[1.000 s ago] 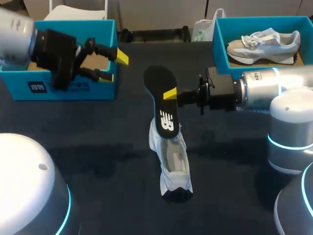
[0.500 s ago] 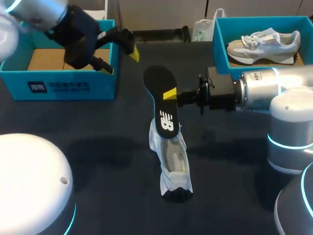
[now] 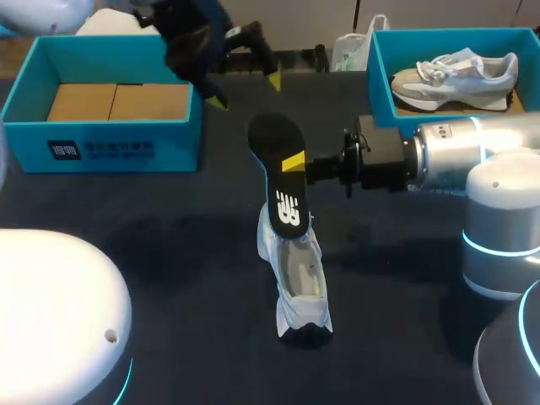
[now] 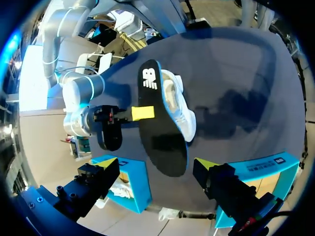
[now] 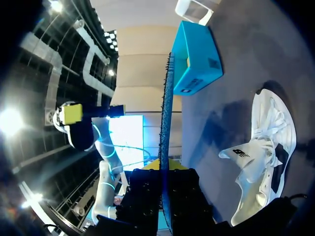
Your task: Take the shoe out of the shoebox, open the shoe tongue, remove and reinsert the insole, then place the shoe into the shoebox
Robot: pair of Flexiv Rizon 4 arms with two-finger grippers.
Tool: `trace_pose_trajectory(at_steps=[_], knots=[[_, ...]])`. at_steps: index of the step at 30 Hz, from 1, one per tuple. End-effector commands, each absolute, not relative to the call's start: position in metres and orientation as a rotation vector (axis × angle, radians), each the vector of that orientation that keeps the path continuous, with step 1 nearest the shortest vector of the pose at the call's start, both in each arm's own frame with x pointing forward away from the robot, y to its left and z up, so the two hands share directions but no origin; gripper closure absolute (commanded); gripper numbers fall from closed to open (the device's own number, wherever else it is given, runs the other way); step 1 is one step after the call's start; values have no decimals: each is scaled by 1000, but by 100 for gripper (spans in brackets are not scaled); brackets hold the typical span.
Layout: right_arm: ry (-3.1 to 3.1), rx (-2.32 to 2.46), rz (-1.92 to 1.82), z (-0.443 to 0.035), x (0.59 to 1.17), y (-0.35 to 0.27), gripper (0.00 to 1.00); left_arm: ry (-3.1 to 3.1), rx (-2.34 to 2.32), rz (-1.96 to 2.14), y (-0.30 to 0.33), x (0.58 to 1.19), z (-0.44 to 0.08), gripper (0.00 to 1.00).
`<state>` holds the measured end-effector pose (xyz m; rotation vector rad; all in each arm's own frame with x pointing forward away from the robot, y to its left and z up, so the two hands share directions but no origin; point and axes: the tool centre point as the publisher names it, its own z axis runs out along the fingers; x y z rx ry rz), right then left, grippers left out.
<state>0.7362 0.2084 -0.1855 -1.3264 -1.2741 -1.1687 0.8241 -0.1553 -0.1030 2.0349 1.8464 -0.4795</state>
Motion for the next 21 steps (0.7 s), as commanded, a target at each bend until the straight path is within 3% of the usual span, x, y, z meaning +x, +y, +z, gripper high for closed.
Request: trace_pose_trajectory(at_steps=[1, 21], knots=[[-1274, -1330, -1169, -186, 736, 210, 100, 1993, 2246, -416, -173, 836, -101, 0], [-1274, -1330, -1169, -186, 736, 210, 100, 2089, 2350, -305, -204, 851, -89, 0]])
